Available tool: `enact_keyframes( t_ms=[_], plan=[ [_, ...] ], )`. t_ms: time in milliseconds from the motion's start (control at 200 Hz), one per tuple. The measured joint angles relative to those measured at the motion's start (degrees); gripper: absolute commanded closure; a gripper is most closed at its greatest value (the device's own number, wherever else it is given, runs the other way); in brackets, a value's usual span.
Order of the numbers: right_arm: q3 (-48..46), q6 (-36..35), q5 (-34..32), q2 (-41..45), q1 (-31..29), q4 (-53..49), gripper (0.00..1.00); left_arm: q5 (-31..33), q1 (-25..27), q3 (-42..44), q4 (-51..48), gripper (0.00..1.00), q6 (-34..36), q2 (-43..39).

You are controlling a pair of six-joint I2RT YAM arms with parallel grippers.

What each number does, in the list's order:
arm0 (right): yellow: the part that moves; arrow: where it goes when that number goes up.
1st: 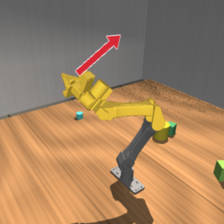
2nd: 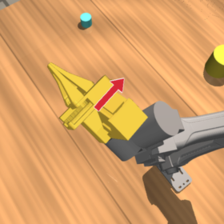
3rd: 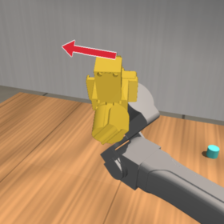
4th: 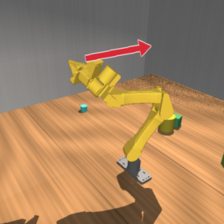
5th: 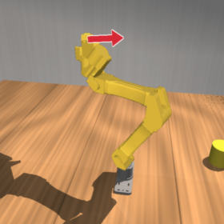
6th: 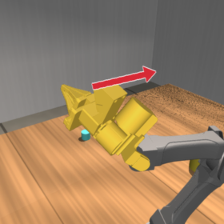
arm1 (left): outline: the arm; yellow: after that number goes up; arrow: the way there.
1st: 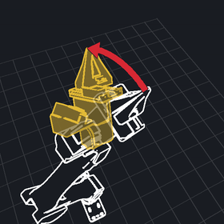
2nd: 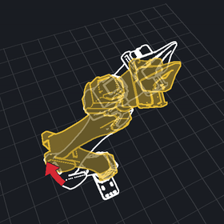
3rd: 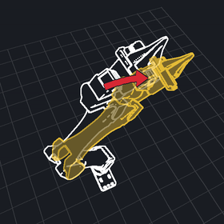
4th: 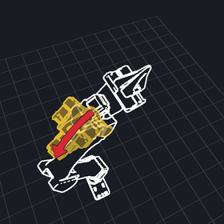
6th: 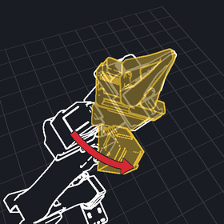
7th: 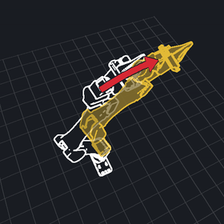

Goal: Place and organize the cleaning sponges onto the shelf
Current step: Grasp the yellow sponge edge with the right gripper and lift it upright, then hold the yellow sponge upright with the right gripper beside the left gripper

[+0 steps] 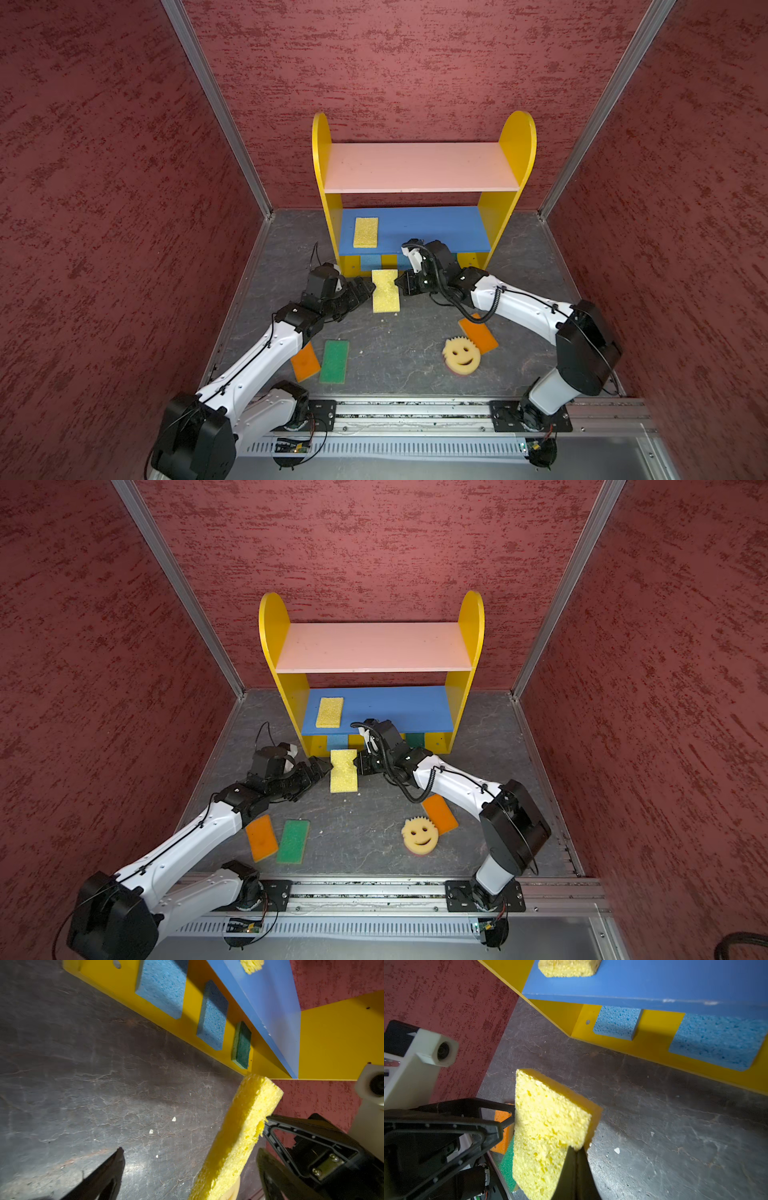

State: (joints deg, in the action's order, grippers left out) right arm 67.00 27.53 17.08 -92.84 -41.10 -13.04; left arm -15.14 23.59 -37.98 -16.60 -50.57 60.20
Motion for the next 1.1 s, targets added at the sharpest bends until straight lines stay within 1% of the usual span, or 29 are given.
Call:
enact_keyframes(
  t_ms=[50, 110, 245, 291, 366, 501, 556, 601, 626, 671, 691, 736, 817, 912, 1097],
  plan=[
    [-0.09, 0.02, 0.59, 0.33, 0.31, -0.02, 1.0, -0.48, 0.96, -0.7, 1.16, 0.03, 0.0, 0.87],
    [-0.39, 0.04, 1.25, 0.74, 0.68, -0.04, 1.0, -0.96, 2.27, -1.51, 2.58, 0.07, 0.02, 2.05],
    [-0.52, 0.31, 2.84, 1.27, 1.2, -0.09, 1.0, -1.99, 4.7, -2.93, 5.25, 0.35, 0.46, 4.15],
    [-0.55, 0.52, 3.43, 1.46, 1.25, -0.07, 1.0, -2.43, 5.09, -3.5, 6.03, 0.41, -0.04, 4.94],
    [-0.76, 1.05, 4.39, 1.92, 1.36, 0.31, 1.0, -2.82, 5.33, -4.26, 7.26, 0.47, 0.0, 6.16],
    [-0.98, 2.1, 5.73, 2.4, 1.7, 1.44, 1.0, -2.8, 5.44, -4.37, 7.72, 0.75, -0.09, 6.62],
    [-1.38, 2.51, 6.21, 2.56, 1.95, 1.95, 1.0, -2.84, 5.51, -4.48, 8.04, 0.83, -0.46, 6.6],
    [-1.84, 2.91, 6.45, 2.64, 2.19, 2.47, 1.0, -2.95, 5.66, -4.7, 8.17, 0.88, -0.13, 6.6],
    [-2.08, 3.08, 6.64, 2.69, 2.27, 2.62, 0.92, -2.93, 5.73, -4.85, 8.24, 0.9, -0.22, 6.58],
    [-2.47, 3.61, 6.91, 2.73, 2.43, 2.99, 0.74, -3.06, 5.84, -5.05, 8.31, 0.94, 0.04, 6.54],
    [-2.64, 4.07, 7.21, 2.73, 2.54, 3.23, 0.67, -2.95, 5.88, -5.11, 8.31, 0.95, -0.09, 6.54],
    [-3.23, 4.57, 7.8, 2.89, 2.73, 3.91, 0.59, -2.8, 5.92, -5.35, 8.17, 0.97, 0.26, 6.54],
    [-4.55, 5.07, 8.9, 3.67, 3.21, 4.98, 0.47, -2.54, 5.9, -5.97, 7.98, 0.97, 0.35, 6.54],
    [-6.62, 6.8, 10.43, 5.22, 3.78, 6.82, 0.39, -2.34, 5.92, -6.51, 8.02, 0.97, 0.42, 6.43],
    [-14.36, 12.63, 14.88, 9.03, 5.51, 16.2, 0.31, -2.19, 5.33, -6.67, 8.13, 0.97, 0.39, 5.9]
  ],
)
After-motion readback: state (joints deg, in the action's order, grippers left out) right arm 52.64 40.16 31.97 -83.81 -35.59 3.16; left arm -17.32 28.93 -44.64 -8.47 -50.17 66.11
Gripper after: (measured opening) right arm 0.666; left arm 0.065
